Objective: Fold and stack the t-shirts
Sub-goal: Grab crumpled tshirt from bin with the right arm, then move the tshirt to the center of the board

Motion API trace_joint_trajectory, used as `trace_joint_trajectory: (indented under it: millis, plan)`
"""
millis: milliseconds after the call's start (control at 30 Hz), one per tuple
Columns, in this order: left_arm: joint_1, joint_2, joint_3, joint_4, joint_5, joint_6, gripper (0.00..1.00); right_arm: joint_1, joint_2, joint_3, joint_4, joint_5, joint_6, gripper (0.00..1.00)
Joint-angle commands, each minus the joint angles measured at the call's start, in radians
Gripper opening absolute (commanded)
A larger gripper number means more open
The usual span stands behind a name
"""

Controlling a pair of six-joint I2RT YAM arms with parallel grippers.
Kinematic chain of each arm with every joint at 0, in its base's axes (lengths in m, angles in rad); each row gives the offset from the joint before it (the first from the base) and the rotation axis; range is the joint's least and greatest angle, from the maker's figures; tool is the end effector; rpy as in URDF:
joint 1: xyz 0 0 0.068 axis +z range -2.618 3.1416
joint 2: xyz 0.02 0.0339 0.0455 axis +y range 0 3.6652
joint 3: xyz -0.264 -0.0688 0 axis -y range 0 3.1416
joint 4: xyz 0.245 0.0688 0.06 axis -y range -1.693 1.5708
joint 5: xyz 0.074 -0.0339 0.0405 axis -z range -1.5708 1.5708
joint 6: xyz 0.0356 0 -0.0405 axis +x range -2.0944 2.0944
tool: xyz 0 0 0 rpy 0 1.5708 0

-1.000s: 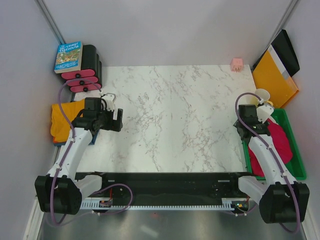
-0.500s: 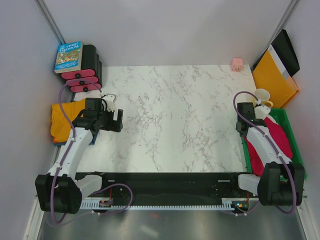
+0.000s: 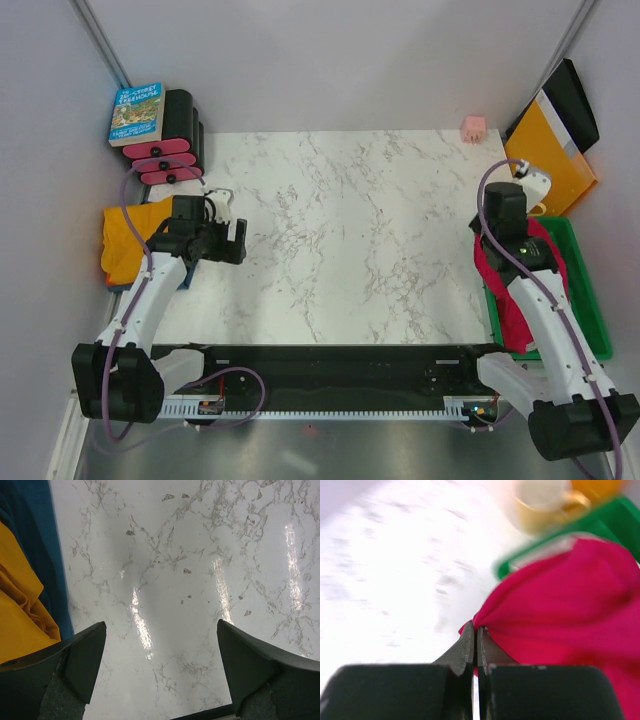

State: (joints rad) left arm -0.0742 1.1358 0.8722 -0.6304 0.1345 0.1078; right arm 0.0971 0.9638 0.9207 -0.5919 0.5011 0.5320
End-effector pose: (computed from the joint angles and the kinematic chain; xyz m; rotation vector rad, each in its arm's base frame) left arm 0.2284 -0.0218 0.2618 0.2815 2.4434 -0.1510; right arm 0.2022 0.0025 0.3173 0.7202 1.9975 -0.1833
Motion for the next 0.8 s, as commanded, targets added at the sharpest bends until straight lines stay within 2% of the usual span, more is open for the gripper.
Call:
trace_joint_trajectory:
  millis: [0,133,333,467,600,767]
  plan:
    - [0.004,-0.033,0.056,0.021,0.031,0.023,0.98,0.182,0.035,0.265,0.06,-0.046,-0.047,0.0]
    - [0.004,-0.05,0.091,0.018,0.042,0.018,0.98,0.402,0.122,0.472,0.044,0.002,-0.061,0.0]
    - [0.002,-0.068,0.136,0.002,0.063,0.013,0.98,0.72,0.315,0.624,0.049,0.146,-0.102,0.0]
    - [0.002,-0.071,0.143,-0.009,0.076,-0.003,0.98,0.812,0.478,0.621,0.102,0.154,-0.074,0.0]
    - [0.002,-0.068,0.136,-0.014,0.076,-0.01,0.98,0.822,0.585,0.552,0.191,0.076,-0.006,0.0]
    - [0.002,-0.059,0.117,-0.015,0.04,0.001,0.98,0.839,0.725,0.543,0.21,0.019,0.026,0.0]
